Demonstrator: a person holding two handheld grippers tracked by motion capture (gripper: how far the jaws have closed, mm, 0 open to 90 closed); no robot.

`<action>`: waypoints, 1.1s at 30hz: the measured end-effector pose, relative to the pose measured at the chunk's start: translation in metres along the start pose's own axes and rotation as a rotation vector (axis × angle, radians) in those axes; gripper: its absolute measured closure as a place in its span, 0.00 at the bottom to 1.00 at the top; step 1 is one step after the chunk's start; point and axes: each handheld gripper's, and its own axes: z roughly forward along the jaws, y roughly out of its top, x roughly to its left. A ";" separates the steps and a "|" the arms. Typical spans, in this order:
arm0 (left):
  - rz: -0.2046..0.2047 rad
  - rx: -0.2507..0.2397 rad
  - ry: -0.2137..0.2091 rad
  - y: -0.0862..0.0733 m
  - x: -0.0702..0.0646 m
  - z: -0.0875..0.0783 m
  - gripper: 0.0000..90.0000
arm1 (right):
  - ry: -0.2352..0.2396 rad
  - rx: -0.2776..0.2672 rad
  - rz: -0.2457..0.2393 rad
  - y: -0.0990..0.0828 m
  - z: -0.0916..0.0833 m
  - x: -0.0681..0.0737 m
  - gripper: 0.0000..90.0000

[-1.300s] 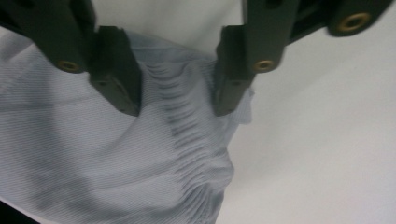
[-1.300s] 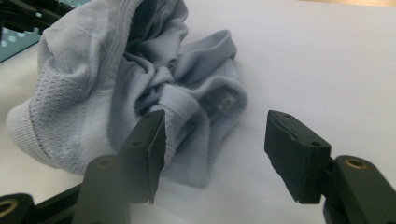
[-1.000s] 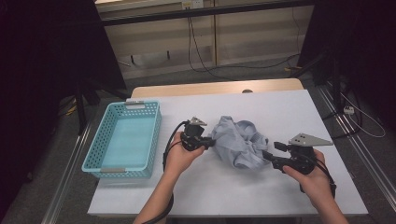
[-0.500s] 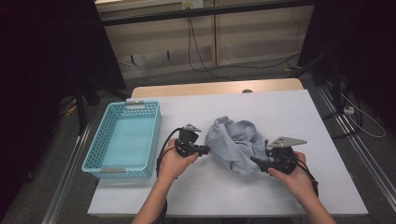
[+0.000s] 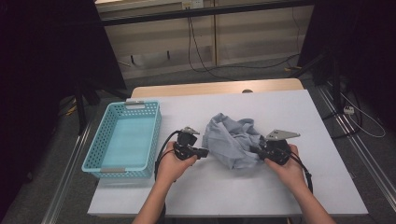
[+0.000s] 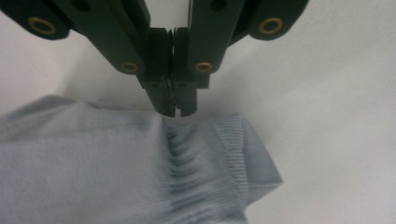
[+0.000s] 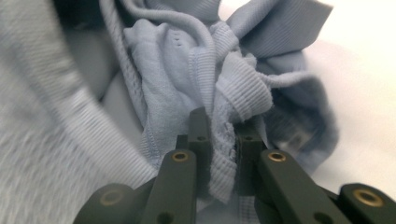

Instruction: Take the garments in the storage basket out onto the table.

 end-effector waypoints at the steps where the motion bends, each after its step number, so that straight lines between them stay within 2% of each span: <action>1: -0.002 0.002 0.000 0.000 -0.002 0.001 1.00 | -0.008 -0.012 0.012 0.003 0.003 -0.003 0.91; 3: 0.006 -0.003 -0.007 0.001 -0.003 0.003 1.00 | -0.030 -0.026 0.011 0.008 0.010 -0.006 0.91; 6: 0.009 -0.001 0.001 0.001 -0.002 0.003 1.00 | -0.027 -0.016 -0.003 0.010 0.016 -0.010 0.89; 10: -0.003 -0.022 0.017 0.001 0.003 -0.001 1.00 | -0.021 -0.021 0.022 0.006 0.009 -0.012 0.80; 13: -0.008 -0.031 0.022 0.001 0.004 -0.003 0.99 | -0.049 -0.027 0.032 0.006 -0.001 -0.010 0.56; 16: -0.005 -0.032 0.027 0.001 0.005 -0.007 0.97 | -0.046 -0.039 0.077 0.004 -0.012 -0.010 0.46; 20: -0.001 -0.044 0.036 0.004 0.006 -0.013 0.95 | -0.031 -0.059 0.127 0.000 -0.027 -0.010 0.41; 24: 0.000 -0.053 0.040 0.005 0.006 -0.014 0.92 | -0.023 -0.073 0.117 0.000 -0.036 -0.006 0.40; 28: 0.008 -0.052 0.041 0.007 0.007 -0.013 0.90 | 0.009 -0.080 0.107 0.004 -0.038 -0.001 0.39; 33: 0.006 -0.060 0.048 0.008 0.006 -0.013 0.86 | 0.038 -0.060 0.102 0.004 -0.038 0.007 0.39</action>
